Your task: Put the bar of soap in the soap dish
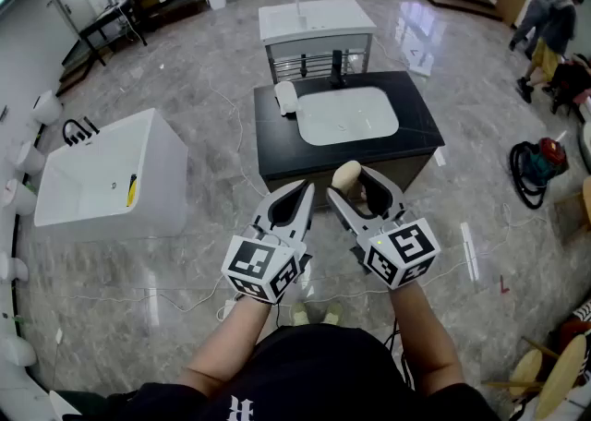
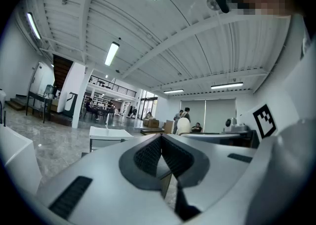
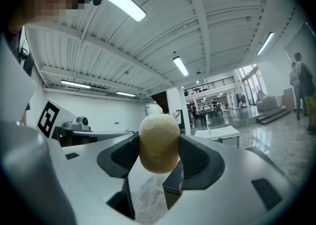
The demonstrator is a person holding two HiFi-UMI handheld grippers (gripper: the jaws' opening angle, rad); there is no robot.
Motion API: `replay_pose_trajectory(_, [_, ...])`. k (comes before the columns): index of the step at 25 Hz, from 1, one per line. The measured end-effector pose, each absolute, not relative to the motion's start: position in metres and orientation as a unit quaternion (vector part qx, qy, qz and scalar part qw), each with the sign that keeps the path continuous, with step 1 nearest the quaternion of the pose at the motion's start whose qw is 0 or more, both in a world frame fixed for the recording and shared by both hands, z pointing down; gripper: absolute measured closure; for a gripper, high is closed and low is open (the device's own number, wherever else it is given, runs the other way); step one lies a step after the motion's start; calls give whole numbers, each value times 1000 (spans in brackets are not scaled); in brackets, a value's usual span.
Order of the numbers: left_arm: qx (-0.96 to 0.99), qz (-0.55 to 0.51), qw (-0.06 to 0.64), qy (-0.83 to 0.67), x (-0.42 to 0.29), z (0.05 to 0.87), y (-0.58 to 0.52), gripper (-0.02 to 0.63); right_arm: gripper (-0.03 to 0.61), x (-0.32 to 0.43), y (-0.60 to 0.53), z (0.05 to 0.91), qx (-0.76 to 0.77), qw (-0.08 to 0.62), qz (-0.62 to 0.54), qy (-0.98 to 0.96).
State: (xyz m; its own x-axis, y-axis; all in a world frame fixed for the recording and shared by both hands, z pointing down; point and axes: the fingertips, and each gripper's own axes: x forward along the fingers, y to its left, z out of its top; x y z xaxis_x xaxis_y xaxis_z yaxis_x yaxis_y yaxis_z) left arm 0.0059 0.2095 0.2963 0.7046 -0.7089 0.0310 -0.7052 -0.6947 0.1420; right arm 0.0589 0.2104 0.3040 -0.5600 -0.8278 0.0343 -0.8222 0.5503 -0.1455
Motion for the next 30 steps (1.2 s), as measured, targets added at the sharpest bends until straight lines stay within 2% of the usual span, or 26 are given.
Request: replay_pose_trajectory(30, [900,-11,57,-433,15,301,228,606,321,80,229,302,-432,42,-97,896])
